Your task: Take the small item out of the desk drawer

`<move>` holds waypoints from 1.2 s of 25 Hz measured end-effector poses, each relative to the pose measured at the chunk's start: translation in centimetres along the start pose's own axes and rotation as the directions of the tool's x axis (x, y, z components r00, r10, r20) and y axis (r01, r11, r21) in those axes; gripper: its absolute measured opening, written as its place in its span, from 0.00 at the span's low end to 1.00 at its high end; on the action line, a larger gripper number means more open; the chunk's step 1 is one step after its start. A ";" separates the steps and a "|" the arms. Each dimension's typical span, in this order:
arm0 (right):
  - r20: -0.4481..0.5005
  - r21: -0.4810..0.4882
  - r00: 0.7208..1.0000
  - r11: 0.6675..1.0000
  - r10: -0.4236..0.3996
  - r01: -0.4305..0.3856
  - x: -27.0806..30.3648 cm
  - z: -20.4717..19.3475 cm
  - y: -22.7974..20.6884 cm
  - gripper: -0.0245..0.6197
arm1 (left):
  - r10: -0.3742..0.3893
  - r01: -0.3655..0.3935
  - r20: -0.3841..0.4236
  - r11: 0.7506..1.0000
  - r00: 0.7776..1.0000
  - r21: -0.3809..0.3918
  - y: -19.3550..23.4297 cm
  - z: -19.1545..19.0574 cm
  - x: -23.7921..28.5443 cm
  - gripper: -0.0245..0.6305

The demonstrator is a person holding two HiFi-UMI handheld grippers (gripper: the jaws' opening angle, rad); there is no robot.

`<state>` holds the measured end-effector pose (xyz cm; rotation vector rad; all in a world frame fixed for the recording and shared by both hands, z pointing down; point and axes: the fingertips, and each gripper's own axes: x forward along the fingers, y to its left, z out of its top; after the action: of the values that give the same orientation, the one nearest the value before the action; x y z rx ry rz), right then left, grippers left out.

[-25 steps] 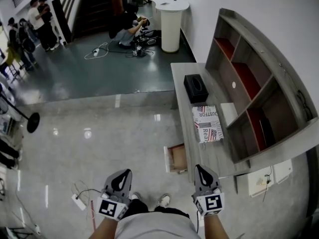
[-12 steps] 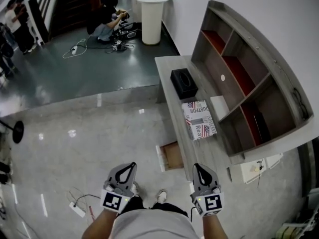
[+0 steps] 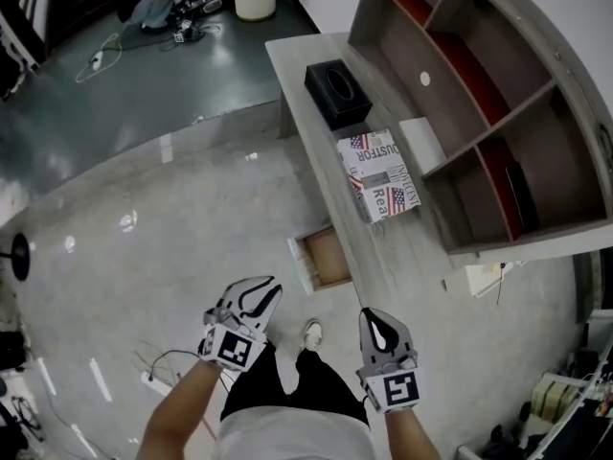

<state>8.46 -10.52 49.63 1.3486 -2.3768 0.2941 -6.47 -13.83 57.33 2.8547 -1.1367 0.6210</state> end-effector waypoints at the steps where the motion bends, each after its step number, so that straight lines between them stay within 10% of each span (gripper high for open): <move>1: -0.012 0.008 1.000 1.000 -0.003 0.003 0.2 -0.7 0.1 0.07 | -0.027 0.028 -0.021 0.999 0.999 0.023 -0.3 -1.0 1.0 0.15; 8: -0.082 0.055 0.997 0.998 -0.004 0.008 1.6 -5.7 0.7 0.07 | -0.237 0.284 -0.200 0.926 0.951 0.250 -3.7 -9.5 7.2 0.25; 17: -0.144 0.078 0.990 0.997 -0.014 0.025 1.9 -11.6 0.6 0.07 | -0.358 0.540 -0.418 0.681 0.835 0.495 -6.7 -18.7 13.0 0.35; 23: -0.170 0.128 0.985 0.992 0.013 0.009 2.7 -14.1 1.8 0.07 | -0.387 0.676 -0.555 0.456 0.736 0.579 -8.2 -23.8 14.5 0.37; 30: -0.217 0.182 0.976 0.983 0.017 0.024 2.8 -17.2 1.9 0.07 | -0.366 0.717 -0.618 0.292 0.696 0.634 -8.4 -26.7 16.9 0.38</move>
<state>9.48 -5.41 66.35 1.3237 -2.2075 0.6412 0.66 -14.83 89.23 3.1744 0.5027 1.9517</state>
